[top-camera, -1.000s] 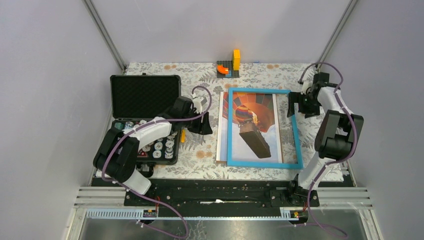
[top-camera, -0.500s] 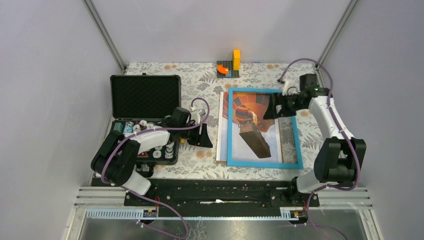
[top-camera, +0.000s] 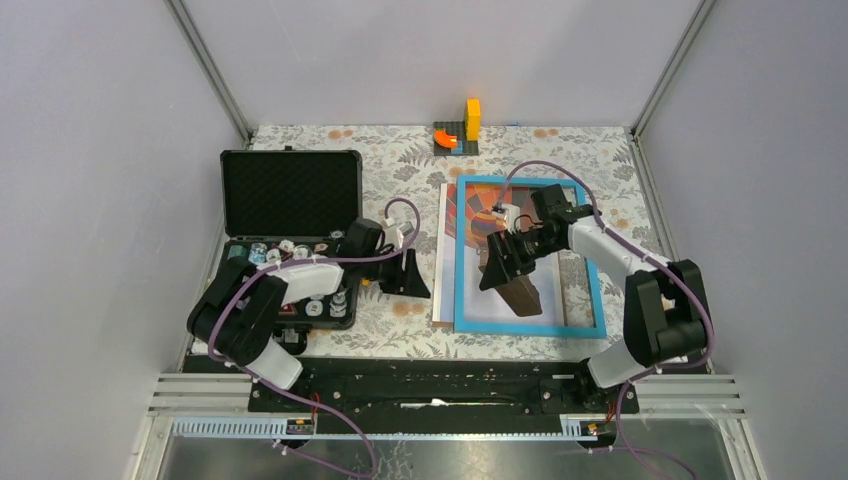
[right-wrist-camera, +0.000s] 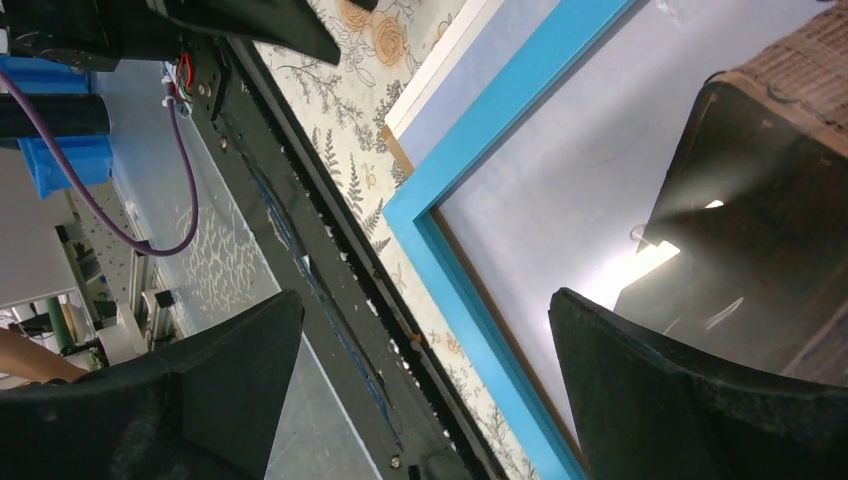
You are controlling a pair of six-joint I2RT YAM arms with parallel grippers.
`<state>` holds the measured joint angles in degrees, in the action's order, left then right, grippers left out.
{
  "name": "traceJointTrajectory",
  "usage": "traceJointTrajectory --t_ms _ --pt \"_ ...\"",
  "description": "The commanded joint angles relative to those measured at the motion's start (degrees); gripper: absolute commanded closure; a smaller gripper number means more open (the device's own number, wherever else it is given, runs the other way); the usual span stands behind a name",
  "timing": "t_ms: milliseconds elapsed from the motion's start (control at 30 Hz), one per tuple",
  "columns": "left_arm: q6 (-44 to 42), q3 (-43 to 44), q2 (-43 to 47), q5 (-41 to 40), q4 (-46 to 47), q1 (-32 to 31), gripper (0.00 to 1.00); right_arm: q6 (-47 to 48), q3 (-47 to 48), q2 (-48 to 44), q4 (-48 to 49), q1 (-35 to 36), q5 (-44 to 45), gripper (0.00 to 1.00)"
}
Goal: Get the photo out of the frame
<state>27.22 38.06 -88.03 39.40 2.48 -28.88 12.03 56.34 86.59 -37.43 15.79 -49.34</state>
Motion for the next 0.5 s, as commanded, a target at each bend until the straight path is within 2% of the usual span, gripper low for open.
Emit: traceJointTrajectory --t_ms 0,467 --pt "3.3 -1.1 -2.4 3.1 7.4 -2.0 0.50 0.1 -1.1 4.1 6.2 2.0 -2.6 0.00" --pt "5.0 -0.8 -9.3 2.6 9.4 -2.7 0.54 -3.5 -2.8 11.0 17.1 7.0 -2.2 0.00"
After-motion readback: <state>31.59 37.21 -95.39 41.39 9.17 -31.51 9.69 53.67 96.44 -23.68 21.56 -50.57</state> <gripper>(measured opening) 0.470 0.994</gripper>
